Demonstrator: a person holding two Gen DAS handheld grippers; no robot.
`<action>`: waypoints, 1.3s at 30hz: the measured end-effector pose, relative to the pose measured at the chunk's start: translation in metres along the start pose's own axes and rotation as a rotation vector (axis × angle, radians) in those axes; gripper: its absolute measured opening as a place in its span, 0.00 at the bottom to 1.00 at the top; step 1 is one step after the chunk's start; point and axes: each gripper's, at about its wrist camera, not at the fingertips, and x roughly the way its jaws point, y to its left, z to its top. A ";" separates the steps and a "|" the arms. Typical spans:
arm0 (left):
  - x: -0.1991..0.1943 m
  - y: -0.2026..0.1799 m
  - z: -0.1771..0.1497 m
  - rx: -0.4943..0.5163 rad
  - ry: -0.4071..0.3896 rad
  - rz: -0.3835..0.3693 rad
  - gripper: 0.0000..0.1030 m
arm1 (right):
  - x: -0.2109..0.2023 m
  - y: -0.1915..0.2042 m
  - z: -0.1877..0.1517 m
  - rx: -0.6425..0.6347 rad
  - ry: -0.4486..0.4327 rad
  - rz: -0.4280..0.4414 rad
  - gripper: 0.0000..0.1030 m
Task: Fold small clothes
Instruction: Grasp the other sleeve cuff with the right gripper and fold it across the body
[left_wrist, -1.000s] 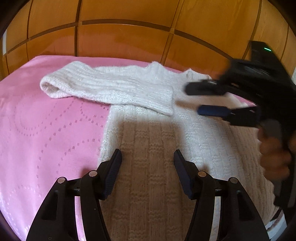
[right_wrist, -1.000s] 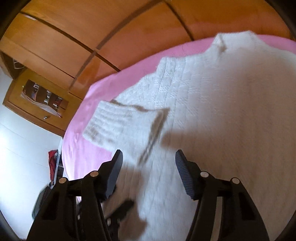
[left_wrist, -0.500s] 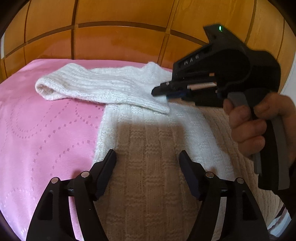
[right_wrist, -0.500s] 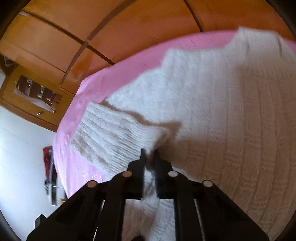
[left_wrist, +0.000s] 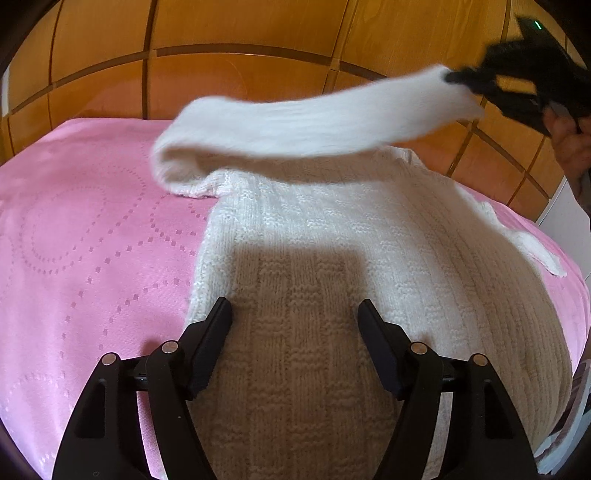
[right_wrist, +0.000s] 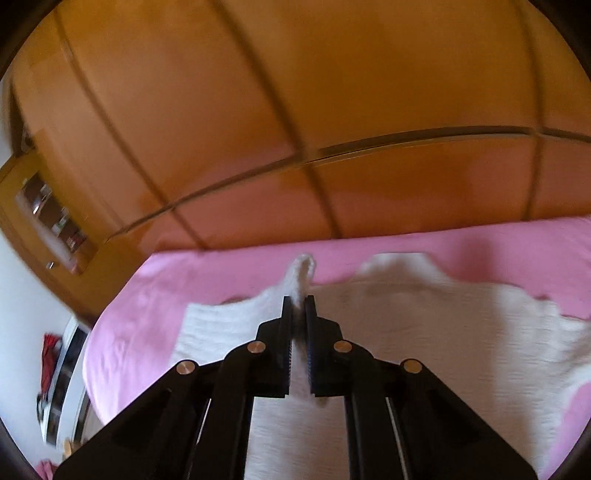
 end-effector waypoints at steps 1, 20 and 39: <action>0.000 0.000 -0.001 0.003 0.001 0.000 0.68 | -0.005 -0.014 -0.001 0.026 -0.010 -0.025 0.05; -0.004 -0.014 0.005 0.025 0.042 0.028 0.68 | -0.010 -0.193 -0.071 0.370 0.048 -0.339 0.19; 0.063 -0.010 0.093 -0.044 0.115 0.112 0.68 | -0.029 -0.161 -0.097 0.294 0.042 -0.132 0.55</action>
